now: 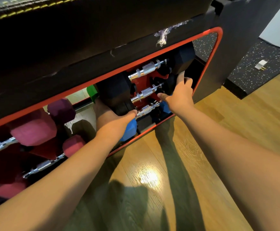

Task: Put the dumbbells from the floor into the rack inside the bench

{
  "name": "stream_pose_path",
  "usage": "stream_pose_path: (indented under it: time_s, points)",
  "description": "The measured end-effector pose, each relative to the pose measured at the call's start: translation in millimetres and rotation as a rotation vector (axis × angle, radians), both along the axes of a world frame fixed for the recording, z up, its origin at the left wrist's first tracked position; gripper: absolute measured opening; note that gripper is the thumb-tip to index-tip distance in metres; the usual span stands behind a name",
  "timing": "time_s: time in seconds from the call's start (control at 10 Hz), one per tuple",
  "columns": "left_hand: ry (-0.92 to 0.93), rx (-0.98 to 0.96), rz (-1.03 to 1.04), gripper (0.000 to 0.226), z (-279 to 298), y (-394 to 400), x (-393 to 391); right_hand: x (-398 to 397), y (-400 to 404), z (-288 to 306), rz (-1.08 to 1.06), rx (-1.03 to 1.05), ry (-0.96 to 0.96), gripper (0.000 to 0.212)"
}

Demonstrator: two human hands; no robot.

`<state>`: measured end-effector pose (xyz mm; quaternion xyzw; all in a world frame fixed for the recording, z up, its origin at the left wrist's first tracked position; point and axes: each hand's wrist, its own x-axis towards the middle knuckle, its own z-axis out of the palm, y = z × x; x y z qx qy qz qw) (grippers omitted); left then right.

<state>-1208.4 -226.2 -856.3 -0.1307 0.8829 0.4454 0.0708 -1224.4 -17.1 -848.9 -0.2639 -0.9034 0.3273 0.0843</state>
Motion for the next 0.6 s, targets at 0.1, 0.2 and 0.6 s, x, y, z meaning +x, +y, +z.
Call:
stream_pose_path:
  time_s: [0.1, 0.2, 0.6]
  points:
    - [-0.017, 0.003, 0.005, 0.055, -2, -1, -3, 1, -3, 2, 0.0, -0.013, 0.001, 0.09]
    - [0.005, -0.019, 0.034, 0.072, -3, -1, -9, 2, -6, 2, -0.028, -0.018, 0.015, 0.086]
    - [0.019, 0.084, -0.092, 0.092, 5, -13, -11, 11, 6, 10, 0.087, -0.036, -0.055, 0.112]
